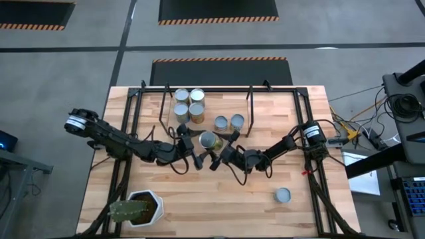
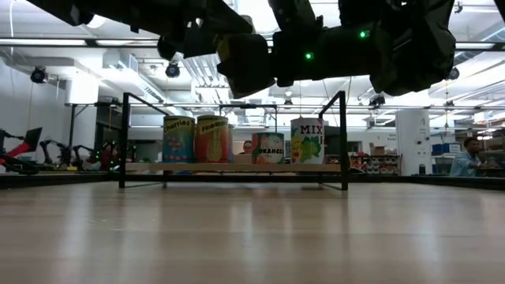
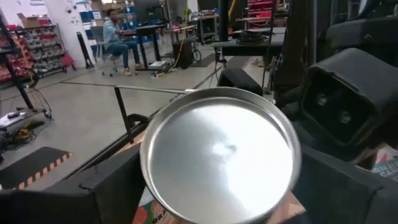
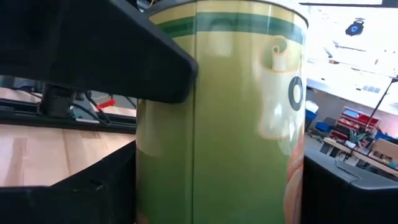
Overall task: Pick and place cans onto a shelf
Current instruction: Put the large canned oranges on the shelf
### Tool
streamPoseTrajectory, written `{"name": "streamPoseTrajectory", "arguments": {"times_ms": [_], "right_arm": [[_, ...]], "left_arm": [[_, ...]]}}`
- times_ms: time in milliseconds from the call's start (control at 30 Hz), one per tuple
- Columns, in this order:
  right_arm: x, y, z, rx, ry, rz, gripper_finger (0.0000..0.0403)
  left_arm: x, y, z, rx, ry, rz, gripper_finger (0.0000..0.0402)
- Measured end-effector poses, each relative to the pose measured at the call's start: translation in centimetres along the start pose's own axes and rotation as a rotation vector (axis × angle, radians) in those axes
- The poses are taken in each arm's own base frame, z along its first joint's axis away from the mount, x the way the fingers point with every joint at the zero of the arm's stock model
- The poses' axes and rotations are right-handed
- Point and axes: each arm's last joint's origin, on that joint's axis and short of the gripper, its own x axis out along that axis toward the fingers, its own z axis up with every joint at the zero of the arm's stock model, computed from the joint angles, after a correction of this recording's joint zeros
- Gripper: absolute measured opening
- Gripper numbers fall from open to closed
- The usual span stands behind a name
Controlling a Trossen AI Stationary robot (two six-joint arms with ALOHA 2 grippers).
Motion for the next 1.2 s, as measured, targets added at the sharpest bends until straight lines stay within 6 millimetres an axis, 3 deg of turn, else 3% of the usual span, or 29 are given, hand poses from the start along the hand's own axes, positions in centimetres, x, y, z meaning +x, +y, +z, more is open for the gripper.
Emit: {"name": "streamPoseTrajectory", "arguments": {"times_ms": [233,533,767,1000,1200], "right_arm": [[0.0,0.1,-0.2,0.01,0.006,0.021,0.0331],[-0.2,0.3,0.1,0.004,0.021,0.018,0.0356],[-0.8,-0.1,1.7,-0.003,0.064,-0.028,0.0357],[-1.6,-0.5,3.5,-0.036,0.089,-0.054,0.0357],[-1.8,-1.0,4.4,-0.043,0.096,-0.06,0.0357]], "left_arm": [[0.0,0.1,-0.1,-0.028,0.005,0.002,0.0296],[-0.2,0.4,0.2,-0.038,0.008,0.069,0.0311],[-1.2,1.8,0.7,-0.072,0.051,0.235,0.0312],[-1.9,3.4,-1.1,-0.218,0.163,0.392,0.0313],[-0.9,3.8,-3.1,-0.274,0.212,0.461,0.0313]]}}
